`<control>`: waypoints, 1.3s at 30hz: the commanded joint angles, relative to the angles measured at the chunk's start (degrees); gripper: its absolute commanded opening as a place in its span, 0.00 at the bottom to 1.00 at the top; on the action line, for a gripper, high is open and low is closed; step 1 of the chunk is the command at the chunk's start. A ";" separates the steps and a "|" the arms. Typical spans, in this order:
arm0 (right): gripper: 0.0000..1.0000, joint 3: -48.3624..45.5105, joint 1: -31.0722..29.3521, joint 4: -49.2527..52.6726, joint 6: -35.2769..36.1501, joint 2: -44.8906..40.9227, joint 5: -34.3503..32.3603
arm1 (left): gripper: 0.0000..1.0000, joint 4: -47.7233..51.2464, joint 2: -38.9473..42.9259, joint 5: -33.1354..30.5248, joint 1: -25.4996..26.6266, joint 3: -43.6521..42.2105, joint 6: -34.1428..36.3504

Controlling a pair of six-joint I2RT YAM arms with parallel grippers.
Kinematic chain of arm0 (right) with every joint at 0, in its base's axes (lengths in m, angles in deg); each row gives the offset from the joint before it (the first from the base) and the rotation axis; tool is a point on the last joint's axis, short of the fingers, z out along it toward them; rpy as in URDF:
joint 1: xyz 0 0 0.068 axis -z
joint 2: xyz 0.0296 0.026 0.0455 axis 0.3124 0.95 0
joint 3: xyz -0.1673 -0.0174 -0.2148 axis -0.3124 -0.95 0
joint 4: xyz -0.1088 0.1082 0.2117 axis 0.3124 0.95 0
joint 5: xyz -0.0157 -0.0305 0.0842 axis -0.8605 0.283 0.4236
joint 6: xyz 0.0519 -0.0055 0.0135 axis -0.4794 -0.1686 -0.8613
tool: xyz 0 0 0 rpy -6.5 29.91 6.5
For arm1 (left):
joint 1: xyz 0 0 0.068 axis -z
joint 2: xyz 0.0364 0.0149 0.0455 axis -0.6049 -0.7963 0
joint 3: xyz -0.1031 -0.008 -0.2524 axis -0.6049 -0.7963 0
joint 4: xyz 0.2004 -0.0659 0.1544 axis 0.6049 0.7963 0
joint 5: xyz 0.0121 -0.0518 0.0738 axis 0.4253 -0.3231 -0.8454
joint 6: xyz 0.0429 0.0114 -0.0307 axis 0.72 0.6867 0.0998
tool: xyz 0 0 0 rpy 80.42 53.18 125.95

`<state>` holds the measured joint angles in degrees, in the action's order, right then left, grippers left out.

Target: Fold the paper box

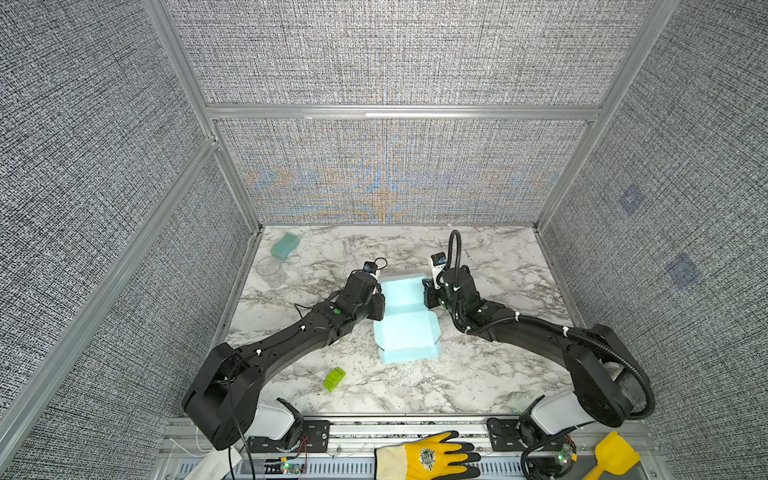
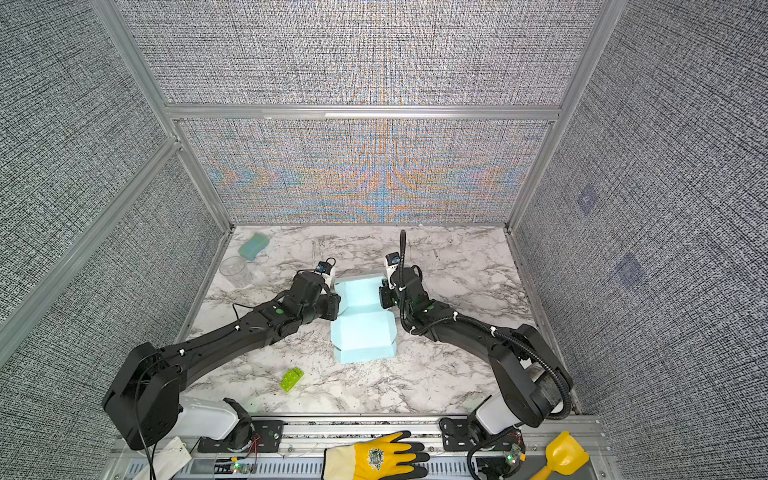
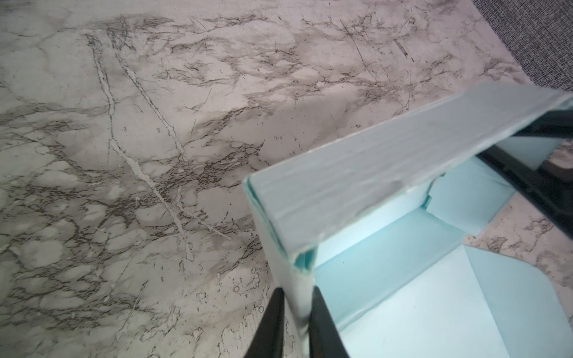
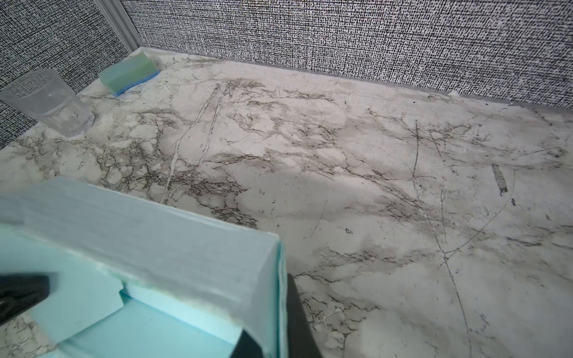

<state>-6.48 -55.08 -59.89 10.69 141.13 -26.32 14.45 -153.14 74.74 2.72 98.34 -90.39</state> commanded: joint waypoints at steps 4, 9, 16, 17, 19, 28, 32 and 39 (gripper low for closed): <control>0.00 0.26 -0.72 -0.24 0.17 0.03 2.85 | 0.18 -4.09 -0.39 -0.18 -0.13 0.94 -0.06; 0.00 -0.02 -1.17 -0.26 0.40 -0.19 2.40 | 0.25 -4.36 -0.68 -1.23 -0.13 1.55 -0.39; 0.00 0.00 -1.78 -0.25 0.38 -0.19 2.12 | 0.05 -4.46 -1.09 -3.50 -0.15 2.44 -1.16; 0.00 0.02 -1.87 -0.25 0.39 -0.11 2.04 | 0.04 -4.58 -1.28 -3.55 -0.13 2.58 -1.09; 0.00 0.06 -2.22 -0.24 0.32 0.03 1.87 | 0.04 -4.42 -1.73 -3.75 -0.14 2.99 -1.23; 0.00 0.59 -3.19 -0.04 0.45 0.50 0.76 | 0.00 -2.74 -3.47 -5.29 -0.13 4.82 -2.05; 0.00 0.57 -3.22 -0.06 0.15 0.73 0.28 | 0.00 -1.55 -2.99 -7.32 -0.13 4.88 -2.22; 0.00 0.79 -3.11 -0.25 -1.77 2.58 -0.58 | 0.00 -0.69 -2.24 -8.15 -0.13 3.85 -2.13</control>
<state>-6.29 -57.90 -61.14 9.22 143.03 -30.04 17.44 -155.83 66.74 2.50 102.21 -92.51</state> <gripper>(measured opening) 0.071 0.087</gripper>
